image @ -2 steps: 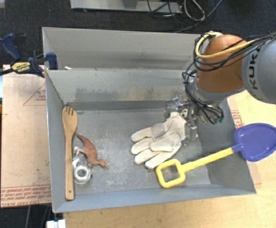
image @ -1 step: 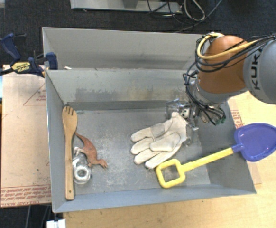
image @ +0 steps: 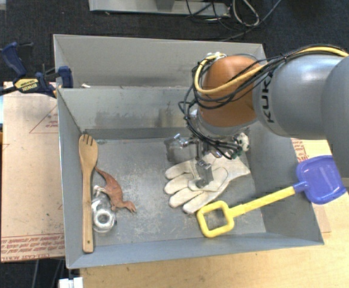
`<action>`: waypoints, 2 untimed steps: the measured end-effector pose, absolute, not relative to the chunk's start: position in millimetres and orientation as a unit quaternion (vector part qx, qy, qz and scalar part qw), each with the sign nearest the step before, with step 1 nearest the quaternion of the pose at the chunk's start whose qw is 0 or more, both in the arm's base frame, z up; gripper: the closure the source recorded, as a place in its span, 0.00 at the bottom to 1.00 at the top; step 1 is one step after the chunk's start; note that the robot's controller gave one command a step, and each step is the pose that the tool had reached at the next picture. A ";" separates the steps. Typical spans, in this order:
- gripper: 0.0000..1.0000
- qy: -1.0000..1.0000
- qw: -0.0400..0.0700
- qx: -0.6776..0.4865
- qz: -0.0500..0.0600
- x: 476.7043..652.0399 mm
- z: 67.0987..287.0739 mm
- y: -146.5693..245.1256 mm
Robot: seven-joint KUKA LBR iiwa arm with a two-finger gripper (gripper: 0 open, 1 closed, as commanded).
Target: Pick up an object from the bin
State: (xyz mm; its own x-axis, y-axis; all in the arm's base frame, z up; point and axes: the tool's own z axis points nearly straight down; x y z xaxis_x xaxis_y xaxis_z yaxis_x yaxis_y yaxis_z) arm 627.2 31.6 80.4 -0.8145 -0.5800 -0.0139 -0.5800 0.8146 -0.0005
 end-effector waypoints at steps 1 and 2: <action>1.00 0.952 0.007 -0.306 -0.001 620.0 70.9 -58.1; 1.00 0.952 0.007 -0.306 -0.001 620.0 70.9 -58.1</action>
Offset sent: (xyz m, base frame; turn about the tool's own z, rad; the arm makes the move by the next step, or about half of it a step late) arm 0.0000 0.0000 0.0000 0.0000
